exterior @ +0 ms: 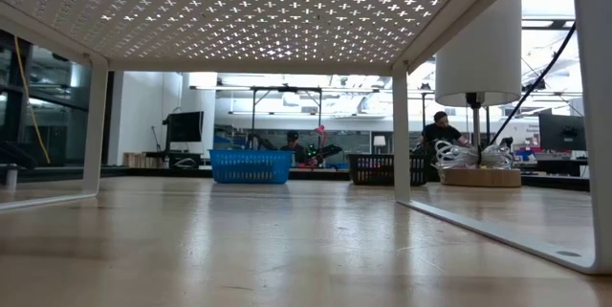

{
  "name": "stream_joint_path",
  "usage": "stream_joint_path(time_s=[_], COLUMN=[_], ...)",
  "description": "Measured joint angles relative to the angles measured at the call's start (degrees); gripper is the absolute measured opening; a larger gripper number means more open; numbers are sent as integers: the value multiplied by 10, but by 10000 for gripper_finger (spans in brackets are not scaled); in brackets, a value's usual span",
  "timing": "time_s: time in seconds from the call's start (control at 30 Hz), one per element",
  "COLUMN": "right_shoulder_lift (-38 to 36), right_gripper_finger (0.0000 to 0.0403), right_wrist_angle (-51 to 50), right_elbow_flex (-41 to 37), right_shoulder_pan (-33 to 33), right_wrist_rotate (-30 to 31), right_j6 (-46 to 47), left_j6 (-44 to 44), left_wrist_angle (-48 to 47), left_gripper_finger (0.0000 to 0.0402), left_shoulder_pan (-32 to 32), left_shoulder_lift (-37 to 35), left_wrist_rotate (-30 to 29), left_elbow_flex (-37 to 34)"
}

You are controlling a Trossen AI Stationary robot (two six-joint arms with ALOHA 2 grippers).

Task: Pick & Place Office Desk Supplies
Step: Put the green bin on the shelf

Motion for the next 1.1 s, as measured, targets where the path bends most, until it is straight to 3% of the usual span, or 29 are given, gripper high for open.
stream_joint_path(time_s=[0.47,0.87,1.1], right_shoulder_lift=[-12,-11,-11], right_gripper_finger=[93,163,169], right_wrist_angle=[17,18,11], right_elbow_flex=[0,0,0], right_shoulder_pan=[0,-1,-1], right_wrist_rotate=[-1,6,6], right_j6=[30,46,47], left_j6=[3,3,3], left_wrist_angle=[-2,2,2], left_gripper_finger=[0,0,0], left_shoulder_pan=[0,0,0], left_shoulder_lift=[0,0,0], left_wrist_rotate=[3,2,0], left_elbow_flex=[0,0,0])
